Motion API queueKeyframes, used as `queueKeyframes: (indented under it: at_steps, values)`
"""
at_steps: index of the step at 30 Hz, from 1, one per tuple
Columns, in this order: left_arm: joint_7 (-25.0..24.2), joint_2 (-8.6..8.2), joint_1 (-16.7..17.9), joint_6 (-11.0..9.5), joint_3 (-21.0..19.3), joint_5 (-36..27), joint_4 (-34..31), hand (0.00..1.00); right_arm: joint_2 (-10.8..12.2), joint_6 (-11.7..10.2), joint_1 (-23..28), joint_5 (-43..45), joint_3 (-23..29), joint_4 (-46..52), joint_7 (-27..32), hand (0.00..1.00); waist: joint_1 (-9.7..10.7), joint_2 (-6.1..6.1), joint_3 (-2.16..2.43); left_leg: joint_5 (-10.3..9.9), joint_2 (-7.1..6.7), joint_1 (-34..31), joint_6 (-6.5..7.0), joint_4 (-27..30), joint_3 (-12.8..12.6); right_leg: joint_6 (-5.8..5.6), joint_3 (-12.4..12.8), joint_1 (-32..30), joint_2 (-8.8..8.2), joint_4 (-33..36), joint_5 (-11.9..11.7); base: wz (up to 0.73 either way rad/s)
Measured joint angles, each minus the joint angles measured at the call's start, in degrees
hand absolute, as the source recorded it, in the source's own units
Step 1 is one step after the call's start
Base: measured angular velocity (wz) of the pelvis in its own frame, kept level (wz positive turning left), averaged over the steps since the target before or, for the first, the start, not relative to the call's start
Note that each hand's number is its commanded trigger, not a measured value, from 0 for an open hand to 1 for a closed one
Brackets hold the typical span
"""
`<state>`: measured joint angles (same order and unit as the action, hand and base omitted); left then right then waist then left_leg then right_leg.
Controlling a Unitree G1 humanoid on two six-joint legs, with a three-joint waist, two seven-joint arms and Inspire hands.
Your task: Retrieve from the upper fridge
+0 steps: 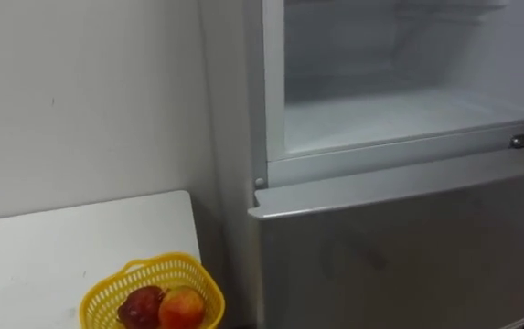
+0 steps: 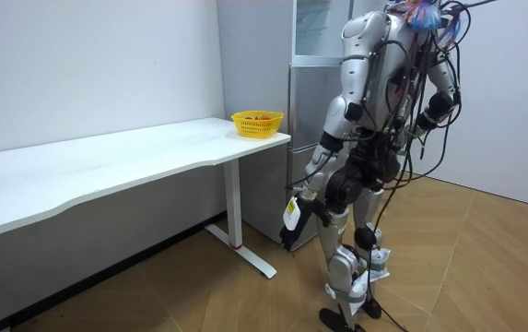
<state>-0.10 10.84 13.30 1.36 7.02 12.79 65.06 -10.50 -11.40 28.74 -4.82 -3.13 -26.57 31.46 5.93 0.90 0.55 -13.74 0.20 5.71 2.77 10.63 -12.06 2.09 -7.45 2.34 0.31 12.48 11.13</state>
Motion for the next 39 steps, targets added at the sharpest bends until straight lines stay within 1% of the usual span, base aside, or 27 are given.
queueKeyframes:
  at_steps: [2, 5, 8, 9, 10, 11, 12, 14, 15, 16, 17, 18, 20, 21, 22, 23, 25, 26, 27, 28, 30, 32, 33, 34, 36, 38, 39]
  values:
    - [0.42, 0.0, 0.27, 0.0, -0.12, -1.15, -0.47, 0.0, 0.55, 0.04, -0.45, -3.11, 0.03, -3.59, 0.2, 0.0, 0.09, -0.02, -0.02, 0.0, -0.01, -0.02, 0.0, -0.27, 0.09, -0.02, 0.0, 0.15, 0.02, 0.12, -0.01, 0.0]
    - [1.05, 0.0, 0.27, 0.0, -0.23, -1.89, -0.44, 0.0, 1.41, 0.39, -2.24, -10.22, 1.07, -12.48, 0.1, 0.0, 0.16, 0.05, -0.06, -0.01, -0.05, -0.01, 0.01, -0.44, 0.41, -0.1, -0.07, 0.56, 0.01, 0.07, 0.07, 0.07]
    - [0.7, 0.02, 1.04, 0.01, -1.1, -2.0, -0.65, 0.0, 1.91, 1.12, -3.8, -19.35, 4.85, -19.98, -0.39, 0.0, 0.27, 0.16, -0.13, -0.01, -0.06, 0.02, 0.01, -0.33, 0.59, -0.08, -0.07, 0.6, 0.03, 0.02, 0.1, 0.01]
    - [0.52, 0.03, 0.99, 0.1, -1.94, -1.98, -1.01, 0.0, 1.9, 1.68, -4.64, -23.44, 7.24, -22.58, -0.44, 0.0, 0.73, 0.07, -0.11, -0.01, -0.08, 0.02, 0.01, -0.06, 0.65, -0.09, -0.07, 0.51, -0.01, 0.05, 0.21, 0.08]
    - [0.36, 0.02, 1.6, 0.32, -3.23, -2.01, -1.14, 0.0, 1.86, 2.5, -5.7, -28.15, 10.62, -24.98, -0.58, 0.0, 1.9, -0.13, -0.08, -0.01, -0.17, 0.01, 0.01, 0.02, 1.07, -0.15, -0.27, 0.68, -0.12, -0.03, 0.46, 0.12]
    - [0.19, 0.01, 2.07, 0.61, -4.15, -2.01, -1.27, 0.0, 1.85, 2.87, -5.95, -30.9, 12.59, -25.78, -0.68, 0.0, 2.25, -0.18, -0.1, -0.02, -0.2, 0.03, 0.01, 0.0, 1.24, -0.17, -0.4, 0.67, -0.17, 0.0, 0.57, 0.14]
    - [-0.23, 0.06, 2.54, 1.27, -6.0, -1.96, -2.5, 0.0, 1.68, 3.55, -6.12, -36.28, 15.86, -27.4, -0.99, 0.0, 2.69, -0.34, -0.15, -0.16, -0.18, 0.04, -0.03, 0.1, 1.36, -0.15, -0.42, 0.6, -0.16, 0.21, 0.79, 0.1]
    - [-0.62, 0.1, 3.28, 1.64, -9.16, -1.96, -3.35, 0.0, 1.59, 5.33, -7.12, -48.14, 22.29, -29.57, -1.58, 0.0, 3.51, -0.8, -0.31, -0.17, -0.17, 0.03, -0.05, 0.11, 1.52, -0.08, -0.45, 0.5, -0.15, 0.53, 1.15, 0.02]
    - [-0.62, 0.11, 3.29, 1.86, -9.6, -1.95, -3.35, 0.0, 1.6, 5.75, -7.42, -50.75, 23.86, -29.86, -1.49, 0.0, 3.71, -0.98, -0.36, -0.17, -0.17, 0.03, -0.05, 0.11, 1.5, -0.05, -0.44, 0.45, -0.16, 0.75, 1.25, -0.03]
    - [-0.68, 0.11, 3.36, 2.29, -10.98, -1.93, -3.66, 0.0, 1.61, 6.4, -7.53, -55.47, 26.59, -29.74, -1.15, 0.0, 4.12, -1.55, -0.32, -0.16, -0.24, 0.02, -0.06, 0.12, 1.42, -0.02, -0.33, 0.27, -0.3, 1.56, 1.62, 0.0]
    - [-0.69, 0.11, 3.62, 2.43, -11.69, -1.97, -4.35, 0.0, 1.6, 6.62, -7.78, -57.53, 28.09, -29.59, -0.76, 0.0, 4.62, -1.59, -0.41, -0.16, -0.27, 0.01, -0.07, 0.13, 1.43, -0.02, -0.37, -0.15, -0.35, 1.84, 1.73, -0.04]
    - [-0.69, 0.2, 4.27, 2.35, -12.62, -2.05, -5.85, 0.0, 1.48, 6.63, -8.74, -60.89, 31.01, -29.31, 0.38, 0.0, 5.16, -1.98, -0.48, -0.15, -0.29, -0.02, -0.08, 0.15, 1.29, 0.05, -0.39, -0.45, -0.45, 2.35, 1.86, 0.0]
    - [-0.67, 1.06, 4.41, 2.37, -13.13, -1.94, -6.0, 0.0, 0.74, 6.67, -10.6, -65.43, 35.27, -28.77, 2.92, 0.0, 6.18, -2.88, -0.51, -0.15, -0.31, -0.11, -0.08, 0.22, 1.49, 0.05, -0.55, -0.48, -0.49, 2.32, 2.02, 0.02]
    - [-0.66, 1.11, 4.35, 2.37, -13.7, -1.82, -6.18, 0.0, 0.48, 6.68, -11.62, -65.48, 36.89, -28.43, 3.73, 0.0, 6.39, -3.11, -0.49, -0.15, -0.32, -0.16, -0.09, 0.22, 1.51, 0.05, -0.53, -0.54, -0.49, 2.32, 2.03, 0.0]
    - [-0.6, 1.1, 4.64, 2.37, -14.74, -1.53, -6.8, 0.0, -0.53, 6.68, -13.15, -66.52, 39.79, -26.84, 5.65, 0.0, 6.83, -3.63, -0.3, -0.15, -0.37, -0.23, -0.08, 0.2, 1.46, 0.01, -0.43, -0.67, -0.48, 2.34, 2.0, -0.04]
    - [-0.6, 1.08, 4.7, 2.36, -15.32, -1.27, -7.26, 0.0, -1.22, 6.68, -13.7, -67.31, 41.1, -25.73, 6.53, 0.0, 6.95, -3.63, -0.34, -0.15, -0.41, -0.29, -0.07, 0.2, 1.45, -0.03, -0.42, -0.72, -0.5, 2.35, 1.98, -0.03]
    - [-0.16, 1.52, 5.14, 2.32, -16.78, -1.28, -9.82, 0.0, -4.79, 6.01, -15.37, -68.81, 43.27, -21.77, 9.2, 0.0, 7.19, -4.04, -0.34, -0.14, -0.54, -0.91, -0.03, 0.21, 1.53, -0.23, -0.4, -1.21, -0.55, 2.34, 1.84, 0.02]
    - [0.02, 1.77, 5.15, 2.17, -16.98, -1.29, -10.09, 0.0, -5.92, 5.82, -16.14, -68.66, 43.32, -21.6, 9.67, 0.0, 7.34, -4.45, -0.26, -0.13, -0.56, -1.05, -0.02, 0.21, 1.53, -0.24, -0.45, -1.19, -0.58, 2.35, 1.78, 0.0]
    - [0.39, 2.25, 5.17, 2.06, -17.05, -1.36, -9.96, 0.0, -7.62, 5.52, -17.78, -68.44, 43.93, -19.93, 11.3, 0.0, 7.38, -4.61, -0.34, -0.09, -0.58, -1.22, 0.01, 0.14, 1.48, -0.23, -0.48, -1.22, -0.57, 2.29, 1.7, 0.0]
    - [0.78, 2.58, 5.18, 2.09, -17.04, -1.4, -9.97, 0.0, -8.51, 5.09, -19.0, -68.24, 45.42, -17.19, 12.61, 0.0, 7.73, -4.96, -0.26, -0.09, -0.57, -1.4, 0.01, 0.14, 1.34, -0.23, -0.46, -1.38, -0.5, 2.16, 1.68, 0.0]
    - [1.12, 2.78, 5.13, 2.09, -17.24, -1.34, -10.0, 0.0, -9.7, 5.01, -20.53, -65.71, 46.92, -12.52, 15.35, 0.0, 7.93, -5.5, -0.08, -0.07, -0.6, -1.57, 0.0, 0.12, 1.33, -0.24, -0.45, -1.84, -0.17, 2.0, 1.68, 0.0]
    - [1.24, 3.02, 5.12, 2.06, -17.91, -1.3, -10.01, 0.0, -11.84, 4.32, -21.93, -61.48, 48.34, -8.93, 18.78, 0.0, 7.88, -5.9, 0.02, -0.06, -0.58, -1.84, -0.01, 0.1, 1.49, -0.26, -0.53, -1.96, -0.06, 1.43, 1.65, 0.02]
    - [1.31, 3.15, 5.12, 2.04, -17.96, -1.32, -10.02, 0.0, -12.25, 4.08, -22.19, -60.4, 48.59, -8.34, 19.43, 0.0, 7.9, -6.04, 0.03, -0.04, -0.59, -1.96, -0.04, 0.11, 1.5, -0.26, -0.57, -1.93, -0.08, 1.24, 1.6, 0.05]
    - [1.8, 3.38, 5.12, 2.04, -17.94, -1.3, -9.97, 0.0, -12.94, 3.68, -23.19, -57.66, 48.69, -7.28, 20.75, 0.0, 7.87, -6.51, -0.03, -0.02, -0.75, -2.09, -0.07, 0.14, 1.5, -0.25, -0.65, -1.64, -0.11, 1.38, 1.58, 0.0]
    - [2.25, 3.62, 5.04, 2.04, -17.58, -1.29, -9.92, 0.0, -13.05, 3.39, -23.18, -53.08, 48.79, -4.14, 22.73, 0.0, 7.74, -6.86, -0.19, 0.02, -0.86, -2.1, -0.12, 0.19, 1.51, -0.24, -0.67, -1.57, -0.04, 1.36, 1.57, 0.0]
    - [2.24, 3.58, 4.95, 2.04, -17.53, -1.16, -9.92, 0.0, -13.19, 3.31, -23.78, -49.15, 49.01, 0.16, 24.81, 0.0, 7.63, -6.96, -0.19, 0.02, -0.86, -2.09, -0.13, 0.17, 1.4, -0.23, -0.49, -1.61, 0.07, 1.22, 1.56, -0.05]
    - [2.25, 3.59, 4.6, 2.03, -17.58, -0.57, -9.93, 0.0, -13.62, 3.18, -24.25, -44.62, 49.02, 1.95, 25.67, 0.0, 7.66, -6.87, -0.23, 0.02, -0.86, -2.09, -0.12, 0.15, 1.4, -0.24, -0.45, -1.64, 0.08, 1.14, 1.56, 0.0]
